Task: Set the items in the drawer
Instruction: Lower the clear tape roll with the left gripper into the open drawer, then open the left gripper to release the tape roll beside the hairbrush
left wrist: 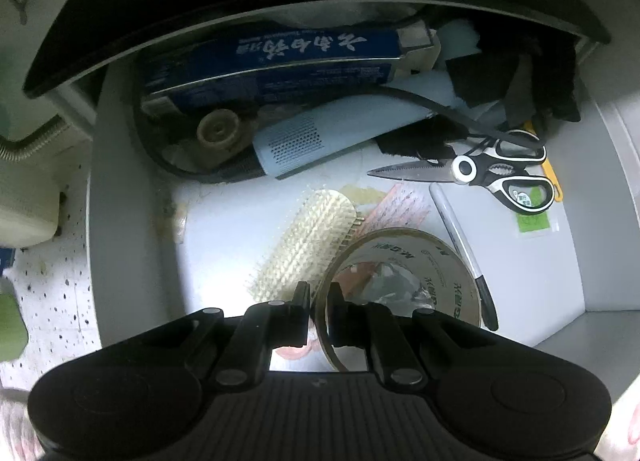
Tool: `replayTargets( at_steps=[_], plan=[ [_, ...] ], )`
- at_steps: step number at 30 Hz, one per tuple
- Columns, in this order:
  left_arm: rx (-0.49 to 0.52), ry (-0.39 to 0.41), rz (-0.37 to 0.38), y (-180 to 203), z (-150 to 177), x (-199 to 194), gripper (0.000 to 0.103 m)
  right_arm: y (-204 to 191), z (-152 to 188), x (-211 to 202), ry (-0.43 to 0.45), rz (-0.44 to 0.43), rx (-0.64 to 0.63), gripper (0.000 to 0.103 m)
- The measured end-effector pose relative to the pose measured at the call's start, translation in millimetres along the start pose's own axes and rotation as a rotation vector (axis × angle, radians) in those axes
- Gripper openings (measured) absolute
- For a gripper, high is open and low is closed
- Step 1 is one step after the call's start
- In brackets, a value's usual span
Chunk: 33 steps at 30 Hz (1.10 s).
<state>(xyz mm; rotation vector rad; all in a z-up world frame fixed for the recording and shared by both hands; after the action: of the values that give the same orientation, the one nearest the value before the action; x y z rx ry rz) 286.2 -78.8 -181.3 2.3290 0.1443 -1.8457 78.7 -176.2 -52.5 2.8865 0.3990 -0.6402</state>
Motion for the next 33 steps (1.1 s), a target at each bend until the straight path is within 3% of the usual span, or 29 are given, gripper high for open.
replayTargets(
  at_steps=[6,12,14,19,25,33],
  plan=[
    [0.006,-0.05,-0.011,-1,0,15,0.008,0,1,0,0.0,-0.009,0.011,0.099],
    [0.042,-0.034,-0.009,1,1,11,0.009,2,1,1,-0.002,-0.01,0.02,0.099],
    [0.051,-0.028,-0.003,1,1,9,0.022,1,1,1,-0.002,-0.011,0.018,0.099],
    [0.065,-0.008,0.023,0,2,-2,0.036,1,0,2,-0.002,-0.009,0.014,0.099],
    [0.109,0.079,0.053,1,7,-31,0.05,1,-1,2,-0.002,-0.005,0.007,0.099],
    [0.187,0.264,0.107,1,31,-94,0.067,-2,-1,2,-0.007,0.0,-0.012,0.099]
  ],
)
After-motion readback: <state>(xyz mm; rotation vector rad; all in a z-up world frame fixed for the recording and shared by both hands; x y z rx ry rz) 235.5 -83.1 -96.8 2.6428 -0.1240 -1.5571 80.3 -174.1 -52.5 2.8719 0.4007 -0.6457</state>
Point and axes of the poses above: each gripper's, at about its wrist camera, not at the fingertips, and x roughly the way its jaws point, y to its right, z to its underside, the point moved 6 cm from there along x, roughly the way its jaws point, and after that the axes turned 13 degrees about -x, right-handed, at the moved point
